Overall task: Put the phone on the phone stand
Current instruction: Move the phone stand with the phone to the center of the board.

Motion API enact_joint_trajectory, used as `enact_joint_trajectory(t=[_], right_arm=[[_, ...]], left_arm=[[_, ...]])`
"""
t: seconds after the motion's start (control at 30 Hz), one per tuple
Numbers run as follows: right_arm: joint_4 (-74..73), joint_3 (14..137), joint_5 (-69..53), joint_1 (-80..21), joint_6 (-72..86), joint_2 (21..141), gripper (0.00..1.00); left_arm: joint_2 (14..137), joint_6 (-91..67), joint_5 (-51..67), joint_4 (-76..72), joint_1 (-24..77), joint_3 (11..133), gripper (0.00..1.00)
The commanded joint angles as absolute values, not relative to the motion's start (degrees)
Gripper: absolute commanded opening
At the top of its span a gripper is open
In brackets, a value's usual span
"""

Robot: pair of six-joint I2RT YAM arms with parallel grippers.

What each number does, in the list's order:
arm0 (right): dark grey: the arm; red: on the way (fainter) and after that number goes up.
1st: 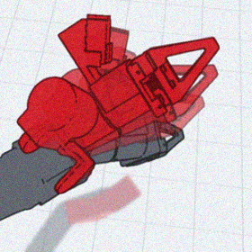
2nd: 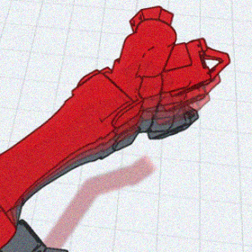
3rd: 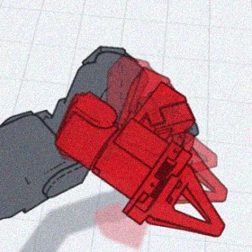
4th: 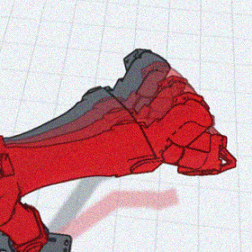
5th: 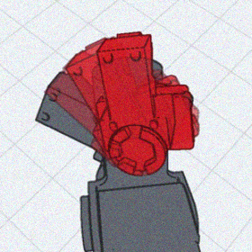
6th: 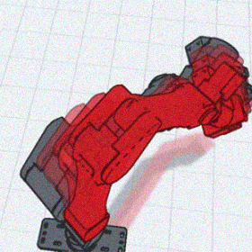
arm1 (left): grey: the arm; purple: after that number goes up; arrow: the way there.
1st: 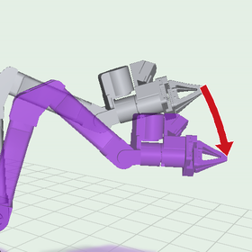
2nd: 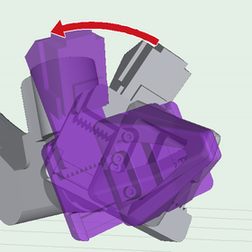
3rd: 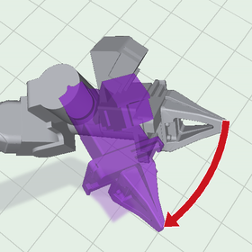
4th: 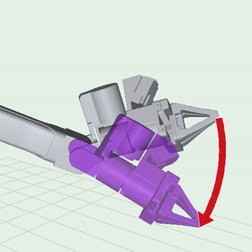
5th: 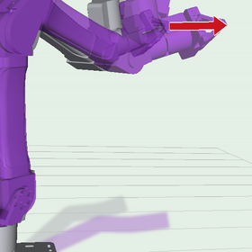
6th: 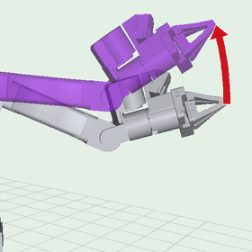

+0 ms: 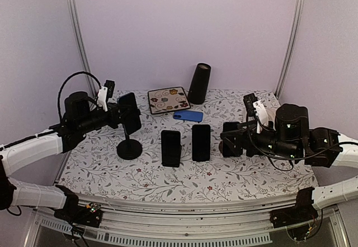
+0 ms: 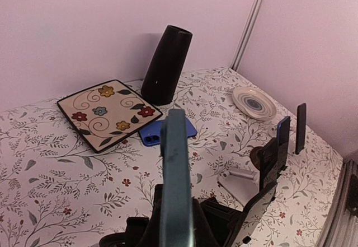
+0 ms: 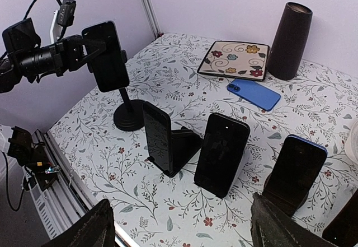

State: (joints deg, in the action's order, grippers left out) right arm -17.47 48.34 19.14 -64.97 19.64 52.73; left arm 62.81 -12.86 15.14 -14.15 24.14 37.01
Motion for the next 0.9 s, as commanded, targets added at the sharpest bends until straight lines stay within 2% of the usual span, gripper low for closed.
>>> enact_joint_trajectory(t=[0.0, 0.33, 0.57, 0.7, 0.87], right_arm=[[-16.1, 49.4, 17.4, -64.4, 18.6, 53.1, 0.84], [-15.8, 48.9, 16.2, -64.4, 19.6, 53.2, 0.84], [-15.2, 49.6, 14.9, -64.4, 19.6, 54.7, 0.84], [-15.1, 50.0, 14.3, -64.4, 19.5, 55.5, 0.84], [-15.3, 50.1, 14.2, -64.3, 19.5, 55.5, 0.84]], left_arm=[[63.7, -11.1, 28.2, -20.5, 21.3, 38.0, 0.0], [61.2, -10.5, 31.2, -17.2, 19.0, 35.8, 0.0], [57.4, -10.1, 28.8, -14.4, 16.6, 33.6, 0.11], [56.2, -10.9, 27.3, -14.6, 15.8, 33.0, 0.23], [56.2, -11.5, 26.3, -14.2, 15.7, 32.8, 0.26]])
